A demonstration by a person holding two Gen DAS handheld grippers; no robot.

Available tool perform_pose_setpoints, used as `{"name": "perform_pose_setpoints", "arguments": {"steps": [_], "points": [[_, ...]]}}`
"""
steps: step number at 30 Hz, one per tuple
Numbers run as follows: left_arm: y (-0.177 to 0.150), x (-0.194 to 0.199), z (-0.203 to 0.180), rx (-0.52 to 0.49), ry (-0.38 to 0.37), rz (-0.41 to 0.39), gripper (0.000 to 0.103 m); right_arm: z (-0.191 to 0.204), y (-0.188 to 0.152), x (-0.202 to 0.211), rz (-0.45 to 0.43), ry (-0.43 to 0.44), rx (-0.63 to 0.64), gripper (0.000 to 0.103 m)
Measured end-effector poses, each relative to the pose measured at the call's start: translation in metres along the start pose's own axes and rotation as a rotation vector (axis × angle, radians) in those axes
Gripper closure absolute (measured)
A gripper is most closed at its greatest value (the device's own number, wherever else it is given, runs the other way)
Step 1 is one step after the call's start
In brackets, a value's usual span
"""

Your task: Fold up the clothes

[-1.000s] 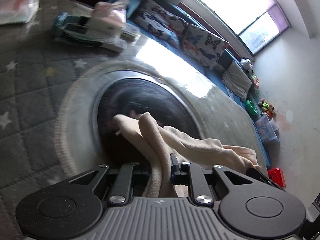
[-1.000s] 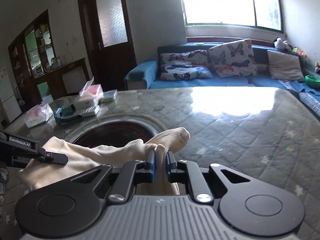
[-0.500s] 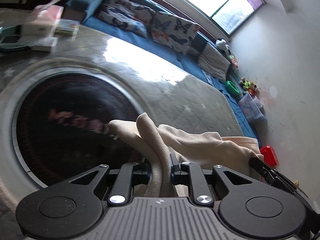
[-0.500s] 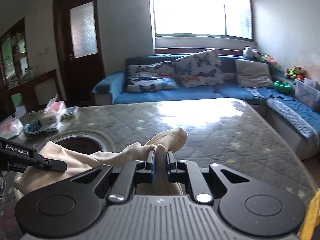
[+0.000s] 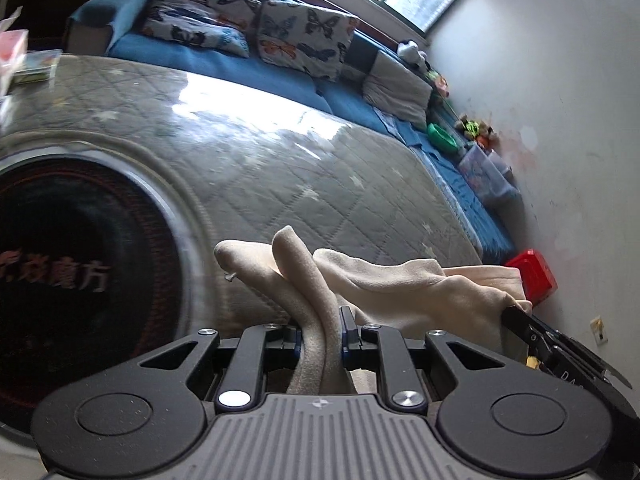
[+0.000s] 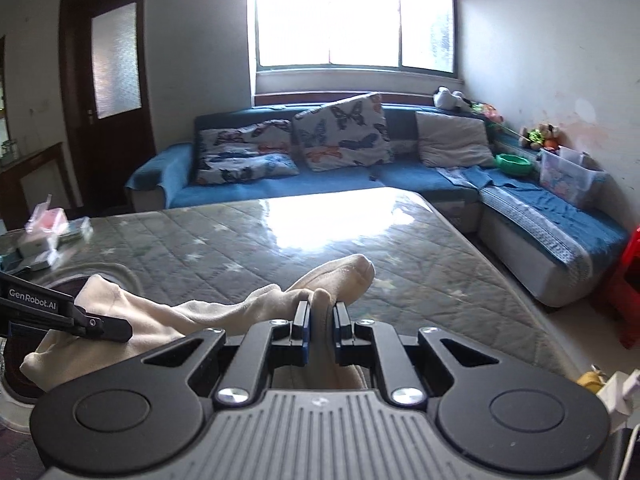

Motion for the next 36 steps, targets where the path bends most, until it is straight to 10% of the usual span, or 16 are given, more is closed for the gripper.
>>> {"name": "perform_pose_setpoints", "arguments": {"steps": [21,36], "points": [[-0.012,-0.037,-0.029,-0.142,0.016,0.057,0.084,-0.031,-0.026,-0.012,0.059,-0.135,-0.02,0.093],[-0.018,-0.035,-0.018,-0.176,0.079,0.05,0.064,-0.028,-0.037,-0.016,0.082,-0.17,-0.009,0.088]]}}
Point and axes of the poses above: each gripper's, at about its wrist camera, not at the fingertips, and x roughly against the way its jaws point, z to its left, y to its top, the point moved 4 cm from there along -x, roughly the way its jaws point, and after that the axes turned 6 degrees about -z, right-handed, at the moved point
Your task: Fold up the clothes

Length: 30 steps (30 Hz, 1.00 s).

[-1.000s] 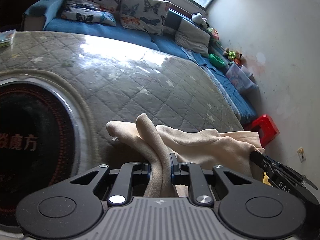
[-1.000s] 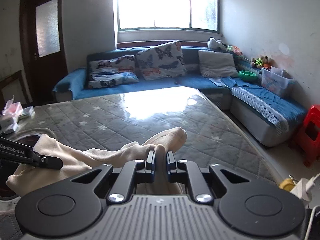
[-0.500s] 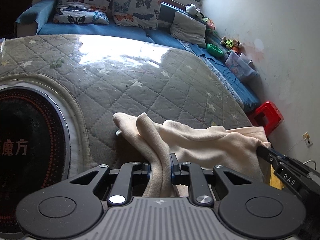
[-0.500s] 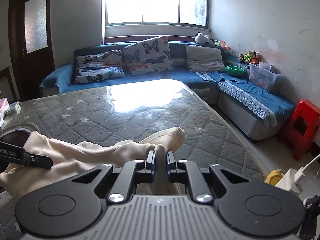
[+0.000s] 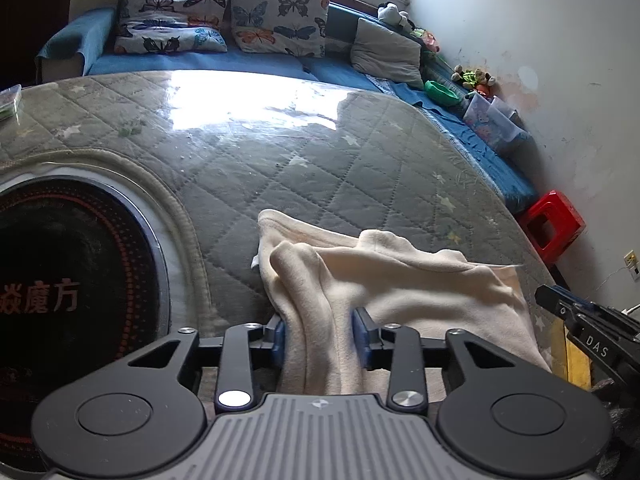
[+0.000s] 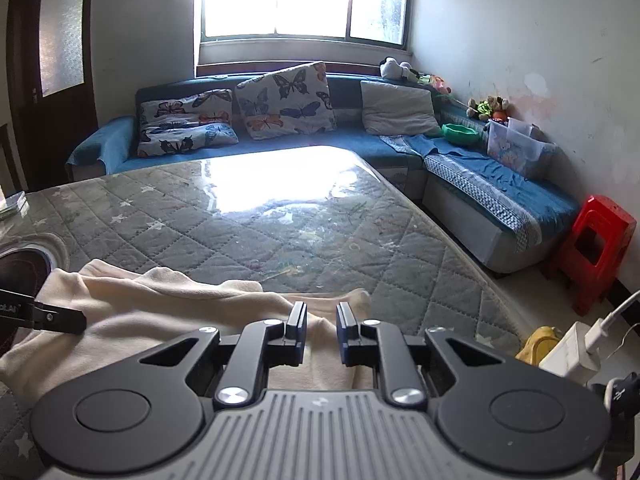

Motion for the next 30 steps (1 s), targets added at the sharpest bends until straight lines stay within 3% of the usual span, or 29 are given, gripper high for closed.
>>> {"name": "perform_pose_setpoints", "arguments": {"steps": [8,12,15,30], "points": [[-0.005,0.006,0.003,-0.008,0.026,-0.002,0.055,0.024,-0.004,0.009,0.015,0.087,0.02,0.085],[-0.008,0.012,0.003,-0.023,0.042,-0.011,0.048,0.04,-0.01,0.013,0.034,0.138,0.032,0.079],[-0.012,0.017,0.004,-0.038,0.055,-0.016,0.046,0.051,-0.017,0.015,0.05,0.167,0.046,0.065],[-0.033,0.025,0.003,-0.141,0.108,-0.012,0.036,0.071,-0.043,0.022,0.104,0.184,0.072,0.061]]}}
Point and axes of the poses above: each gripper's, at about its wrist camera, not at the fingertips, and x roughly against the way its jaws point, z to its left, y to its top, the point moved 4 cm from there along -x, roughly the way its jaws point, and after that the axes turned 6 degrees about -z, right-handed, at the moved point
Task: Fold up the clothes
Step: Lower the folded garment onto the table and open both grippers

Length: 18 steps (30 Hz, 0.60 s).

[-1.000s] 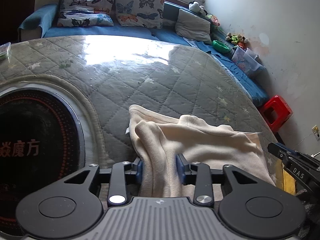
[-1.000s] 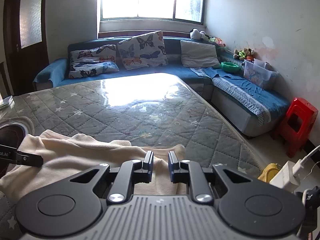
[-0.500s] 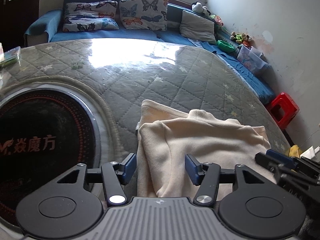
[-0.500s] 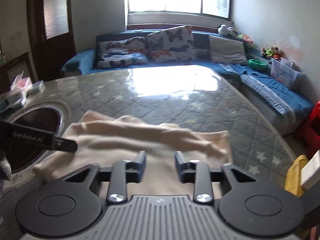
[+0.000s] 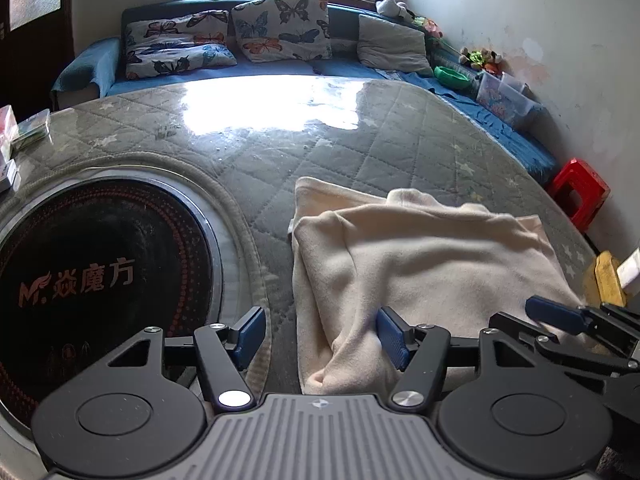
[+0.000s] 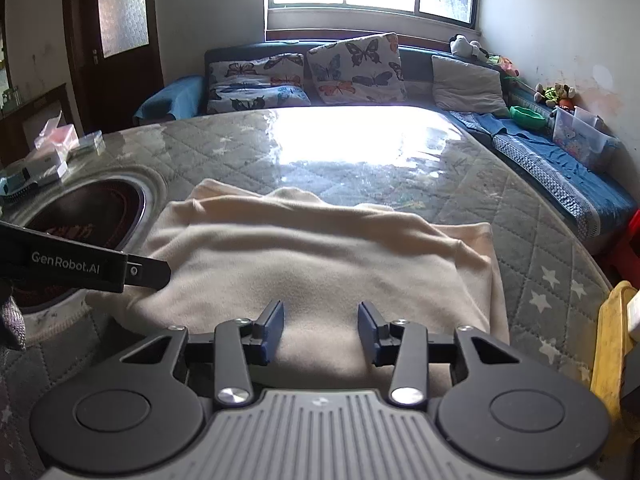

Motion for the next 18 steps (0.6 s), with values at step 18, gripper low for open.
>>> {"name": "perform_pose_setpoints", "arguments": {"steps": [18], "points": [[-0.011,0.021,-0.003,-0.088,0.024,-0.052,0.026,0.004,-0.003,0.013,-0.018,-0.015,0.017,0.033]]}}
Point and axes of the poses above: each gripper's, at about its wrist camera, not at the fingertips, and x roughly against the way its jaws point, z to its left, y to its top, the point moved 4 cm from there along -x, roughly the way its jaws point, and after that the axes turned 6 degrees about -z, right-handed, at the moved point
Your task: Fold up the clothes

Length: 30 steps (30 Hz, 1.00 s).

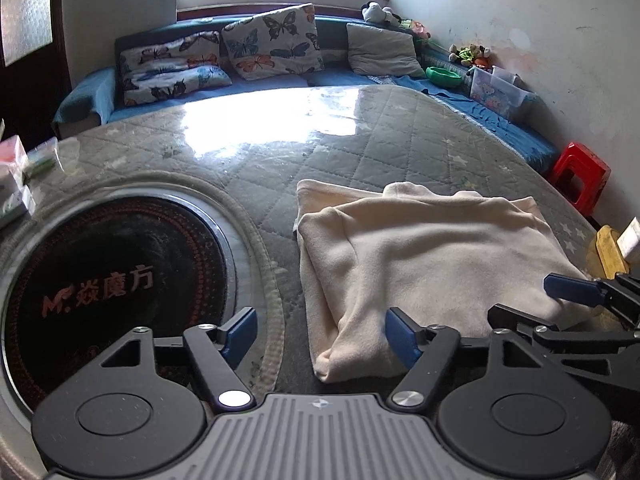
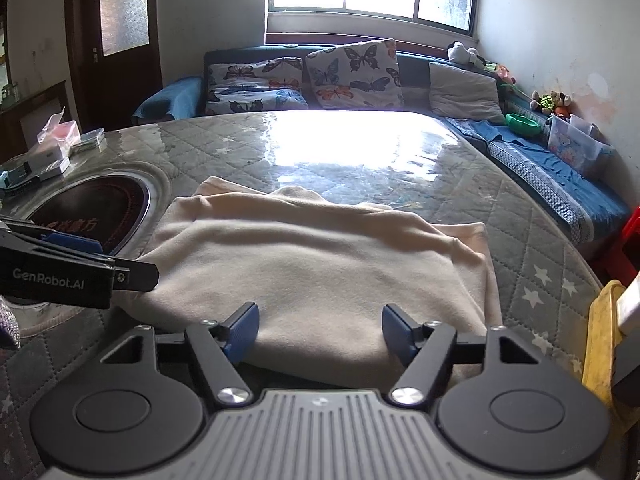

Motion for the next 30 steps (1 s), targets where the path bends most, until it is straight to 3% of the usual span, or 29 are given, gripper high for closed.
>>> {"name": "perform_pose_setpoints", "arguments": {"steps": [17,19,30], "points": [[-0.016,0.029,0.004,-0.031,0.015,-0.05,0.011,0.019,-0.006,0.018,-0.017,0.016,0.012,0.018],[-0.018,0.033,0.006,-0.029,0.016,-0.058,0.009,0.021,-0.007,0.02,-0.02,0.009,0.015,0.012],[-0.03,0.054,0.014,-0.009,0.018,-0.083,0.0,0.036,-0.012,0.033,-0.034,-0.013,0.045,0.0]]}}
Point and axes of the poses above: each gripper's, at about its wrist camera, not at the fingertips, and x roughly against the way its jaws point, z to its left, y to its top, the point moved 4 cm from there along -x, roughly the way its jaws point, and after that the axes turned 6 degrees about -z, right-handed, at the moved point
